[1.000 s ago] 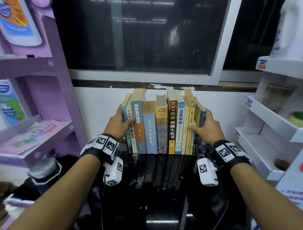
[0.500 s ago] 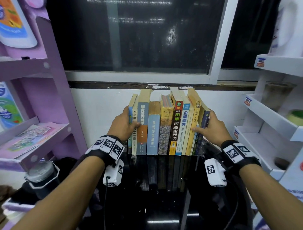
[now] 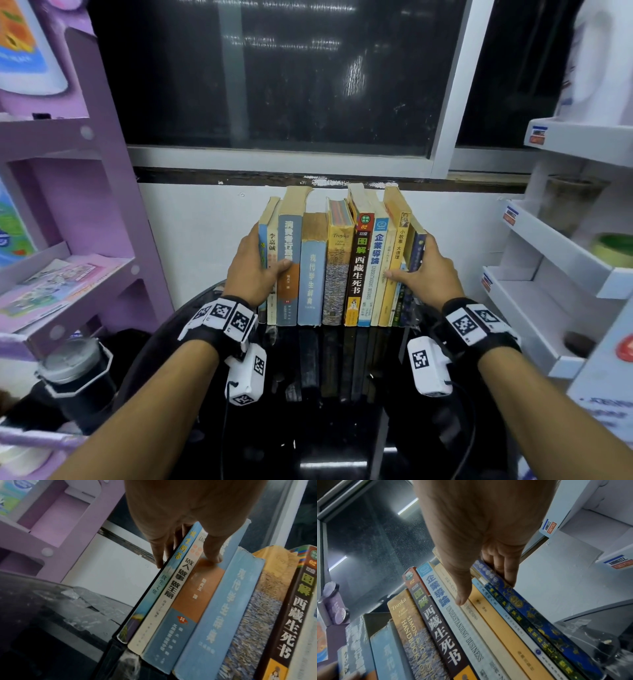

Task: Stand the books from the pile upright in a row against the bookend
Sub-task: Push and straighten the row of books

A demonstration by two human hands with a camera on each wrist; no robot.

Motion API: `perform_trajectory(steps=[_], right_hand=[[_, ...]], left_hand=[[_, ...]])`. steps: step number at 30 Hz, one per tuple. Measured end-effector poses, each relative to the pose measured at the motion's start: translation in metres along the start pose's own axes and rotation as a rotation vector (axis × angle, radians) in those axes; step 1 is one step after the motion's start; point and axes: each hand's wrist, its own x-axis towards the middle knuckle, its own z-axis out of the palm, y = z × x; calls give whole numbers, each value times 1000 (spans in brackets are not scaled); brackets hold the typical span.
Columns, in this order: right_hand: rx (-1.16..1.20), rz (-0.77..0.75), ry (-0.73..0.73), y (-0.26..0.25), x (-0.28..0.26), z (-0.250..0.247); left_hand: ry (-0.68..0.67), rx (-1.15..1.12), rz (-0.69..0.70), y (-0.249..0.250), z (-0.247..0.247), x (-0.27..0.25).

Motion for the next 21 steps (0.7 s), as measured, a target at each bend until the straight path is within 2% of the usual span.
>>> perform_trajectory(steps=[11, 21], right_hand=[[12, -6, 55, 4, 3, 7], [3, -35, 54, 9, 5, 5]], left_hand=[[-9, -126, -1, -8, 7, 1], [-39, -77, 21, -5, 2, 3]])
